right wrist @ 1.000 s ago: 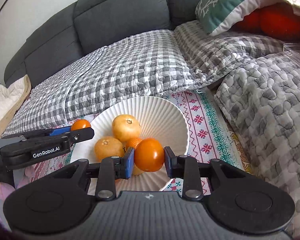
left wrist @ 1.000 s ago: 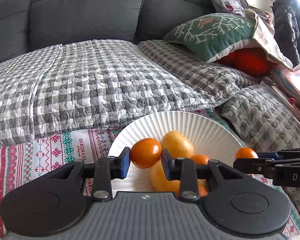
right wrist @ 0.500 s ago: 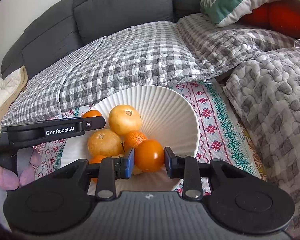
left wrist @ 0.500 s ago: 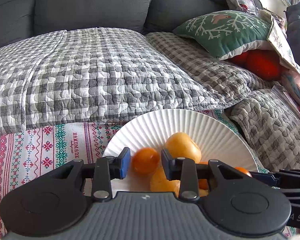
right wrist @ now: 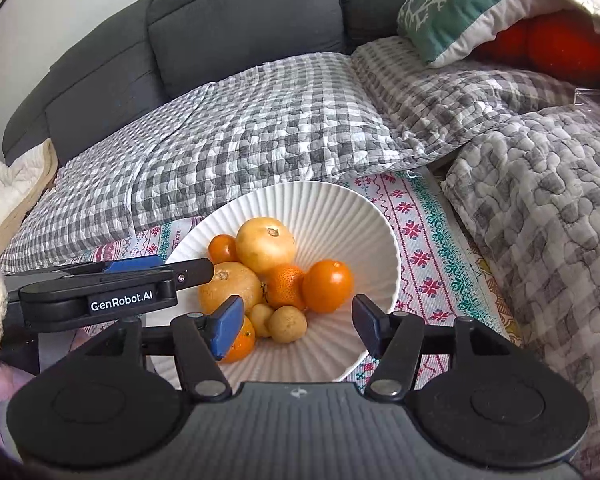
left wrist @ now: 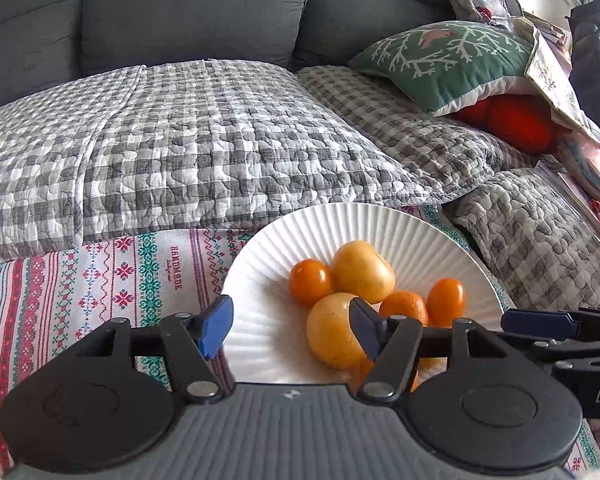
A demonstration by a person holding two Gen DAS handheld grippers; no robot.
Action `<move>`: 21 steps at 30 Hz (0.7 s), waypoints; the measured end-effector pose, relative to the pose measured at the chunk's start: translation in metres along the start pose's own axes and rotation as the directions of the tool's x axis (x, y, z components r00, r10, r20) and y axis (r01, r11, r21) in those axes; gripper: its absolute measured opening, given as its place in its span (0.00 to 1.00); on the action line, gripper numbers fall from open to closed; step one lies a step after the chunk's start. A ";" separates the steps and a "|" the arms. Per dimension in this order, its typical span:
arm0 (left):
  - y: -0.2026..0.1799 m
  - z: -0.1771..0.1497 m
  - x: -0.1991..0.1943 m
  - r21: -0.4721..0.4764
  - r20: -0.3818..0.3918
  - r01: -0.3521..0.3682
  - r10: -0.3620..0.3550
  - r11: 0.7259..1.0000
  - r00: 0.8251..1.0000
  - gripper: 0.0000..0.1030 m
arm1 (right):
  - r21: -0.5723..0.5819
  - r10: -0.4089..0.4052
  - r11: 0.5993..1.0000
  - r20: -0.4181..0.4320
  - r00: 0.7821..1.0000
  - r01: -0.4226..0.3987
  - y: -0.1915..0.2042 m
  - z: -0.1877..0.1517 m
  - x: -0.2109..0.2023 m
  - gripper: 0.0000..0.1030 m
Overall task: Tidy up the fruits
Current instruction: 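Open the left tool over the bowl while the right tool releases its tomato, then move both open tools back to the remaining fruits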
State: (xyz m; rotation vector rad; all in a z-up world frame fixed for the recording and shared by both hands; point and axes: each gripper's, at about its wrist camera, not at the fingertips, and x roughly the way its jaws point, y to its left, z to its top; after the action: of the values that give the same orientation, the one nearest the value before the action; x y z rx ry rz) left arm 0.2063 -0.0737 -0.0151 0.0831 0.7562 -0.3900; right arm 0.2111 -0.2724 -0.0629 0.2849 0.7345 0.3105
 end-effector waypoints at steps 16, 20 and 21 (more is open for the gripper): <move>0.006 -0.041 -0.082 0.024 0.027 -0.076 0.076 0.997 0.997 0.75 | -0.025 -0.020 1.000 -0.004 1.000 0.020 0.027 -0.026 -0.046 0.70; 0.008 -0.054 -0.097 0.010 0.024 -0.069 0.068 0.998 0.997 0.78 | -0.028 -0.031 0.999 -0.002 1.000 0.031 0.028 -0.034 -0.056 0.73; 0.008 -0.058 -0.100 0.010 0.022 -0.069 0.069 0.998 0.997 0.79 | -0.027 -0.031 0.999 -0.004 1.000 0.031 0.029 -0.036 -0.058 0.73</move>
State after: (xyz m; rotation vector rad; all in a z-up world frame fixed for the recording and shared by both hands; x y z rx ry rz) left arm 0.1055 -0.0228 0.0104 0.1144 0.7282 -0.3286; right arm 0.1406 -0.2622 -0.0425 0.2470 0.7376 0.2917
